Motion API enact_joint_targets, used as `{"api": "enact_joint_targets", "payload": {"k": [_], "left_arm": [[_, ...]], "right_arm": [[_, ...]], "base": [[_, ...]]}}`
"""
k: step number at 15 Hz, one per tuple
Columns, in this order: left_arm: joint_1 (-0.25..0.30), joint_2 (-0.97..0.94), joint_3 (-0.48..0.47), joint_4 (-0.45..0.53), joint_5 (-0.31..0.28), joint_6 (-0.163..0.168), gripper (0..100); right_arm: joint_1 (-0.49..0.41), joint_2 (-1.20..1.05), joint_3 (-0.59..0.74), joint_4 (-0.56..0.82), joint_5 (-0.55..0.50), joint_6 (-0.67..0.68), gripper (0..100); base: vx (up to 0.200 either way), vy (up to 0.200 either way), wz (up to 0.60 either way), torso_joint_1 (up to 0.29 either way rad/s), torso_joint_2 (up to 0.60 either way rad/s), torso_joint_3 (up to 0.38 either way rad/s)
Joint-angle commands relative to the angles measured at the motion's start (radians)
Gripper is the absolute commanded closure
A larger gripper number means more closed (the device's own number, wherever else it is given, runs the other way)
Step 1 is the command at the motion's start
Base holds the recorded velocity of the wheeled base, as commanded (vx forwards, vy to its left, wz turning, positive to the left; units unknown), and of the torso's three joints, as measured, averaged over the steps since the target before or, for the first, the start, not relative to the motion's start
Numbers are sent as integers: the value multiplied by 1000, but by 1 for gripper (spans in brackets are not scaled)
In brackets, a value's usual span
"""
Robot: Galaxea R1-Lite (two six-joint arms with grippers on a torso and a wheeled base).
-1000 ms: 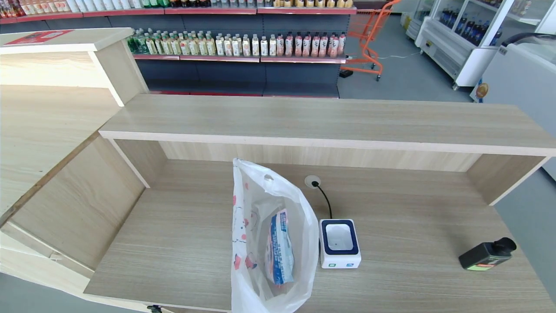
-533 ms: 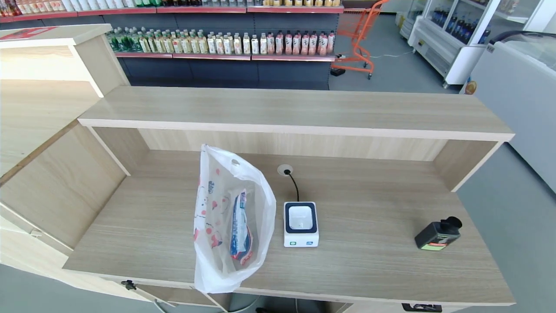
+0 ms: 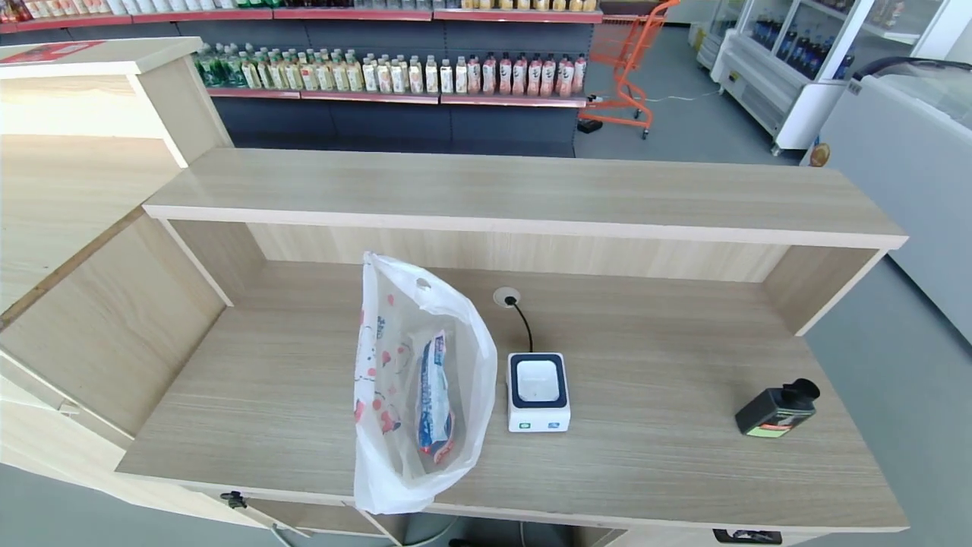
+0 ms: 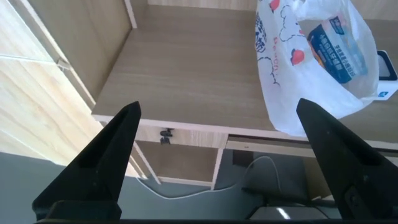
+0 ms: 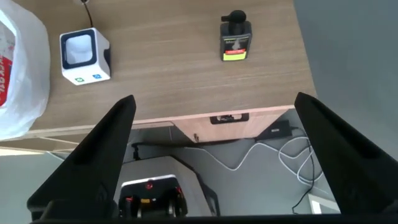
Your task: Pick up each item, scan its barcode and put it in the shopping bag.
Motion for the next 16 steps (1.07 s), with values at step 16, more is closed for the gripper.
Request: {"api": "enact_joint_targets", "payload": {"k": [16], "left_arm": [[1, 0, 0, -2, 0, -28, 0]], "right_arm": [[3, 0, -6, 26, 2, 11, 0]], "base": [[-63, -125, 0, 3, 3, 1]]}}
